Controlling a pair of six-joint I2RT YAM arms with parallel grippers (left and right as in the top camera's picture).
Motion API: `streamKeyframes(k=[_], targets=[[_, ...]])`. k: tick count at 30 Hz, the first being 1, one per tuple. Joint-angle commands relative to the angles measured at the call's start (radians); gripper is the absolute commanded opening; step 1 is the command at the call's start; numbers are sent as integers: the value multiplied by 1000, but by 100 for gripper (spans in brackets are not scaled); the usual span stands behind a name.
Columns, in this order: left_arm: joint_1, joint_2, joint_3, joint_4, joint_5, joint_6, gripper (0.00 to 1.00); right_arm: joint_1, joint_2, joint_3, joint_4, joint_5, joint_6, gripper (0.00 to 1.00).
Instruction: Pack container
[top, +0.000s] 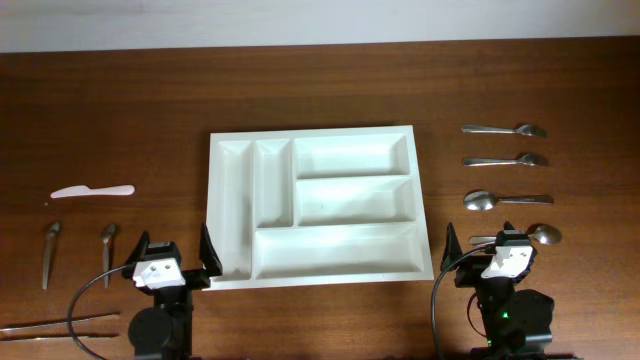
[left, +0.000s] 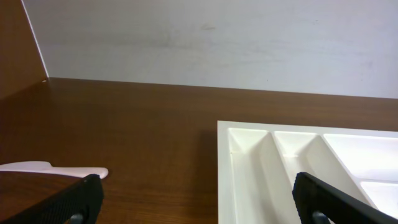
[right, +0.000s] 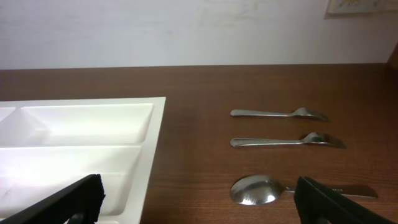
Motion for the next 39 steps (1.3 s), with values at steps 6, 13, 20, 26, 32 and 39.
streamKeyframes(k=[6,13,20,26,32,39], targets=[[7,-10,-5,-1,13,23,99,-7,-8,-9,3,13,11,99],[7,-10,-5,-1,13,23,99,-8,0,-9,22,19,11,99],[7,-10,-5,-1,13,23,99,-8,0,16,286,132,11,99],[7,-10,-5,-1,13,23,99,-8,63,247,126,276,12,99],[7,-10,-5,-1,13,23,99,-8,353,723,-408,308,108,99],[7,-10,-5,-1,13,23,99,-8,799,1357,-925,-18,117,99]])
